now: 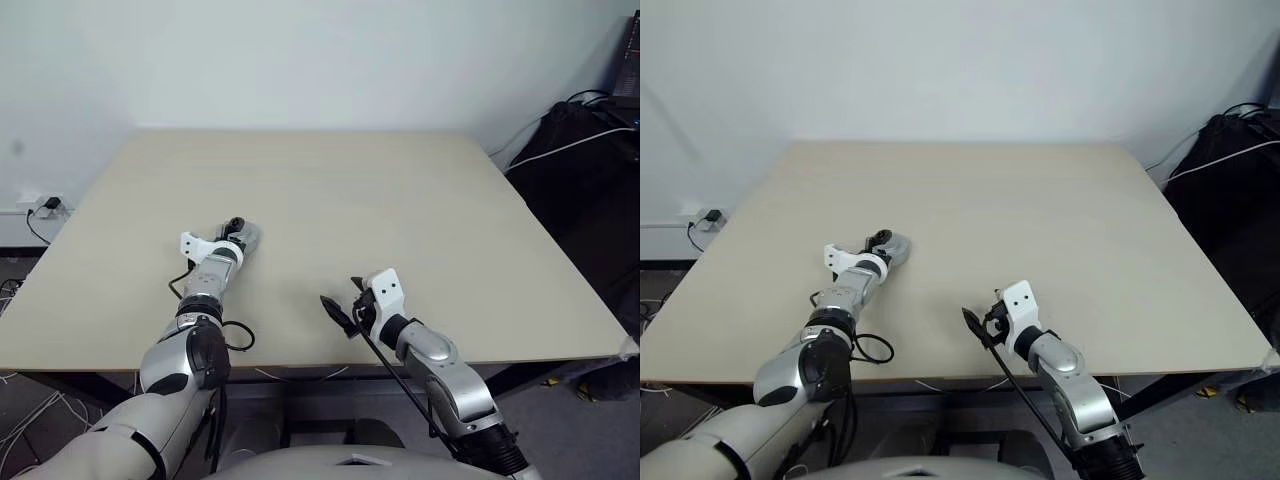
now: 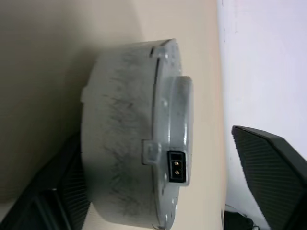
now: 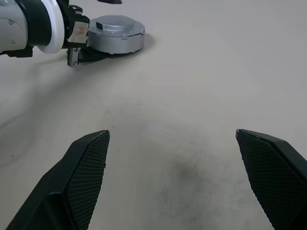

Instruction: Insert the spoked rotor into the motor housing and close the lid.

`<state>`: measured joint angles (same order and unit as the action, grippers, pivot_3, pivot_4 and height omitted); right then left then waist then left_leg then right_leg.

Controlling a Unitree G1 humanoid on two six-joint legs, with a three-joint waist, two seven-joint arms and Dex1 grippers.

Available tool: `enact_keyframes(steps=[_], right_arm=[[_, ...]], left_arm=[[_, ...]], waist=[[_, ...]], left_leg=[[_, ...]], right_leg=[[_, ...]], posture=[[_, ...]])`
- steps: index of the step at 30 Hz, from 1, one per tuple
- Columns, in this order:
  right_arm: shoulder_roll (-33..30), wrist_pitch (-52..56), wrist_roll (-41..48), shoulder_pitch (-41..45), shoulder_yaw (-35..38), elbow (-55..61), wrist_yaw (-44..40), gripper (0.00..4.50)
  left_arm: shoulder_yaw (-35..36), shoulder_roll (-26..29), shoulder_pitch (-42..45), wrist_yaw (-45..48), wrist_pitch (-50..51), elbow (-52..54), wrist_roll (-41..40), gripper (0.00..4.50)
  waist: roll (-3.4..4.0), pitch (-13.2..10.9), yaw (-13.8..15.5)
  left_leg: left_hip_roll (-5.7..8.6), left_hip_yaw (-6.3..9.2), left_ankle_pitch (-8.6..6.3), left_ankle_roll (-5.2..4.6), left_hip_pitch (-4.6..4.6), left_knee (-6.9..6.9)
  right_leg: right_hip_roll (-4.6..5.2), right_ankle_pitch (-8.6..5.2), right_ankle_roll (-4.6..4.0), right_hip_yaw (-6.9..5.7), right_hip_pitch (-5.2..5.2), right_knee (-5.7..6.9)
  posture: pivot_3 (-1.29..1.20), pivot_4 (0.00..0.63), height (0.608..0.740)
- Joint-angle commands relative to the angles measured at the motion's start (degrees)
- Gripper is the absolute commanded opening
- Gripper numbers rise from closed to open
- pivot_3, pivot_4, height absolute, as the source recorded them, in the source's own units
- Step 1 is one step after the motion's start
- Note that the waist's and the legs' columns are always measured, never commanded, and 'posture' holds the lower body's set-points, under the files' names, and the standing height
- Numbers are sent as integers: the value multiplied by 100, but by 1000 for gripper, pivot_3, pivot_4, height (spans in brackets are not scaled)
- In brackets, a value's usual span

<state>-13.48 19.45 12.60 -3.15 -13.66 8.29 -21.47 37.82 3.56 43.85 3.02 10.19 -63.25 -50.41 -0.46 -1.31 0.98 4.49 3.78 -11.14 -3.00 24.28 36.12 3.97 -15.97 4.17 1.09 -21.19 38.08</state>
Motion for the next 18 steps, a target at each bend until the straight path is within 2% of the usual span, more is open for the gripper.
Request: enact_keyframes(steps=[1, 5, 9, 15, 18], right_arm=[[40, 14, 4, 69, 99, 258, -27, 4500], [91, 111, 54, 77, 132, 268, -26, 4500], [136, 207, 77, 134, 163, 280, -51, 4500], [165, 354, 150, 163, 250, 309, -79, 4500], [193, 489, 259, 163, 317, 365, -106, 4500]], left_arm=[[54, -77, -46, -212, 102, 445, 47, 4472], [-149, -289, -569, -864, 703, 1215, 182, 4472], [-567, -495, -1386, -1286, 1703, 2456, 308, 4472], [-1058, -672, -2629, -1664, 3116, 4443, 131, 4472], [-1308, -640, -3250, -1707, 3840, 5305, -10, 4472]], waist=[[-1, 1, -9], [2, 13, -36], [14, 47, -76], [53, 86, -116], [67, 99, -137]], left_leg=[[0, 0, 0, 0, 0, 0], [0, 0, 0, 0, -3, -1], [1, -5, -2, -2, -28, -16], [0, -5, -8, -5, -79, -22], [0, -3, -8, -5, -84, -19]], right_leg=[[0, 1, 0, 1, 0, 0], [12, 1, 0, 10, 0, 0], [12, 1, 0, 23, 14, 0], [19, -6, -9, 22, 66, -7], [21, -29, -48, 23, 72, -10]], posture=[[0, 0, 740], [0, 0, 740], [0, 0, 740], [0, 0, 740], [0, 0, 740]])
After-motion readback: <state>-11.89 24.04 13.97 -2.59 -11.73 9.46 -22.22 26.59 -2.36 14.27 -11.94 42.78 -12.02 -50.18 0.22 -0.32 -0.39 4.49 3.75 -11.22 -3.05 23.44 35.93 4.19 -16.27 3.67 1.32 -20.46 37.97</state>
